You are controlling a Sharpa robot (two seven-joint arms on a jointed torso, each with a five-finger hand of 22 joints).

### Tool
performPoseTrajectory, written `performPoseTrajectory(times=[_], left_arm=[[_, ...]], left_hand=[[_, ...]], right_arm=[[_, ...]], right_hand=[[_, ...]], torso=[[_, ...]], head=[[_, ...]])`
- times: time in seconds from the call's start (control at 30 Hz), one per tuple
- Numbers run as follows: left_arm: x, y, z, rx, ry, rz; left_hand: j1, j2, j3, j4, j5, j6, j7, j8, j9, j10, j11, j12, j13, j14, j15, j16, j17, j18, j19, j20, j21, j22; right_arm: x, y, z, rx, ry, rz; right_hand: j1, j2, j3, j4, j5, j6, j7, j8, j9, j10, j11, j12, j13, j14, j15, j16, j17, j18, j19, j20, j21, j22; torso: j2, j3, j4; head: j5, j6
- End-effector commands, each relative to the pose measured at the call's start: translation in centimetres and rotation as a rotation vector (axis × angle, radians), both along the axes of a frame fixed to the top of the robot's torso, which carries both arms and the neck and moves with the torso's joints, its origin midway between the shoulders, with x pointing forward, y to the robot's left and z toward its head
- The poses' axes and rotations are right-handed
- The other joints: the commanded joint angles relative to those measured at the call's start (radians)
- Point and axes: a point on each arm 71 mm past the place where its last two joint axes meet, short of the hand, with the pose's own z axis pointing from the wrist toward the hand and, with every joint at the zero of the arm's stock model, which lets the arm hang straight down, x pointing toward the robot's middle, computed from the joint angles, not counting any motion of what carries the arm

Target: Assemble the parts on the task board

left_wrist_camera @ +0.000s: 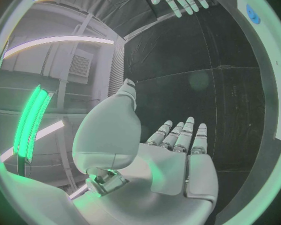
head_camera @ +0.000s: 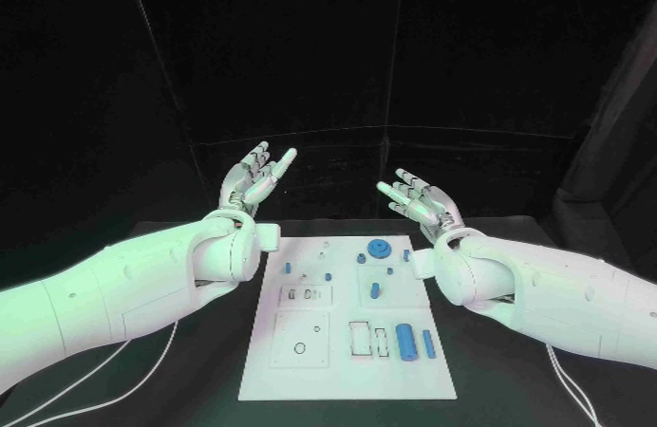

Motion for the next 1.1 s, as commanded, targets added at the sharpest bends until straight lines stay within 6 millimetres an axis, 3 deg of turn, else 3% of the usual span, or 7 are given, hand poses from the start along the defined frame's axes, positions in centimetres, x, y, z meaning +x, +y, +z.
performPoseTrajectory(times=[0.03,0.4,0.57,0.7,0.83,0.93,1.1], left_arm=[[0.1,-0.3,0.5,-0.056,-0.051,-0.058],[0.1,1.7,-0.3,-0.055,-0.028,-0.041],[-0.2,2.2,-0.4,-0.051,-0.027,-0.046],[-0.6,2.8,-0.1,-0.015,-0.045,-0.063],[-0.9,3.2,0.2,-0.003,-0.053,-0.073],[-1.3,3.5,0.4,0.0,-0.057,-0.076],[-2.4,3.7,0.8,0.001,-0.058,-0.108]], left_hand=[[0.049,-0.003,0.0,0.016,0.008,0.014,0.096,0.006,0.003,0.006,0.016,0.006,0.003,0.02,0.007,0.009,0.004,0.017,0.002,0.016,0.005,0.002],[0.056,0.008,0.005,0.015,0.007,0.025,0.108,0.008,0.004,0.02,0.028,0.008,0.005,0.04,0.016,0.014,0.007,0.012,0.004,0.02,0.006,0.002],[0.069,0.015,0.013,0.014,0.007,0.052,0.115,0.013,0.008,0.05,0.036,0.013,0.008,0.079,0.023,0.023,0.013,0.008,0.016,0.021,0.011,0.006],[0.075,-0.003,0.002,0.016,0.008,0.144,0.134,0.031,0.018,0.166,0.064,0.033,0.019,0.23,0.046,0.067,0.034,-0.013,0.086,0.025,0.041,0.022],[0.095,0.02,0.012,0.011,0.007,0.271,0.146,0.059,0.032,0.379,0.083,0.078,0.039,0.461,0.055,0.138,0.064,-0.022,0.244,0.026,0.11,0.056],[0.12,0.04,0.024,0.0,0.006,0.404,0.147,0.091,0.047,0.61,0.061,0.13,0.058,0.569,0.029,0.176,0.075,0.002,0.464,0.023,0.201,0.099],[0.174,0.058,0.052,-0.042,0.006,0.653,0.122,0.146,0.067,0.759,0.025,0.156,0.055,0.734,-0.017,0.217,0.086,0.032,0.679,0.007,0.284,0.123]], right_arm=[[0.2,1.2,0.1,-0.041,0.007,0.199],[1.4,-1.1,0.3,-0.145,-0.075,0.157],[1.4,-1.8,0.4,-0.2,-0.108,0.159],[1.5,-2.7,0.7,-0.252,-0.137,0.154],[1.8,-3.3,1.4,-0.331,-0.181,0.163],[2.1,-3.4,2.1,-0.423,-0.224,0.192],[2.6,-3.1,3.7,-0.628,-0.314,0.245]], right_hand=[[0.1,0.009,0.013,-0.051,0.005,0.093,0.153,0.017,0.011,0.127,0.028,0.019,0.011,0.133,0.027,0.02,0.011,0.04,0.119,0.006,0.029,0.016],[0.138,0.009,0.018,-0.097,-0.004,0.205,0.143,0.024,0.018,0.257,0.019,0.022,0.017,0.261,0.017,0.024,0.018,0.074,0.229,0.007,0.056,0.025],[0.167,0.005,0.021,-0.129,-0.027,0.314,0.121,0.036,0.026,0.36,0.006,0.03,0.023,0.359,0.004,0.032,0.024,0.086,0.28,0.006,0.068,0.028],[0.199,0.003,0.023,-0.161,-0.04,0.439,0.099,0.046,0.034,0.536,0.003,0.047,0.033,0.514,-0.004,0.045,0.032,0.112,0.392,0.005,0.103,0.039],[0.23,0.007,0.03,-0.19,-0.034,0.595,0.1,0.066,0.044,0.681,-0.019,0.067,0.038,0.694,-0.028,0.079,0.042,0.133,0.484,0.0,0.147,0.05],[0.237,0.013,0.039,-0.209,-0.029,0.713,0.091,0.077,0.048,0.743,-0.037,0.07,0.036,0.763,-0.047,0.087,0.039,0.138,0.54,-0.014,0.168,0.051],[0.231,0.018,0.059,-0.246,-0.031,0.791,0.07,0.08,0.046,0.842,-0.068,0.072,0.035,0.901,-0.094,0.114,0.044,0.137,0.649,-0.06,0.212,0.058]], torso=[[0.0,0.0001,0.0001],[0.003,0.0019,-0.0067],[0.014,0.0014,-0.0019],[0.025,-0.0013,0.005],[0.034,-0.0026,0.0128],[0.041,-0.0006,0.0148],[0.063,-0.0022,0.0174]], head=[[0.0,0.0],[-0.005,-0.012],[-0.009,-0.01],[-0.014,-0.009],[-0.017,-0.009],[-0.017,-0.009],[-0.025,-0.006]])
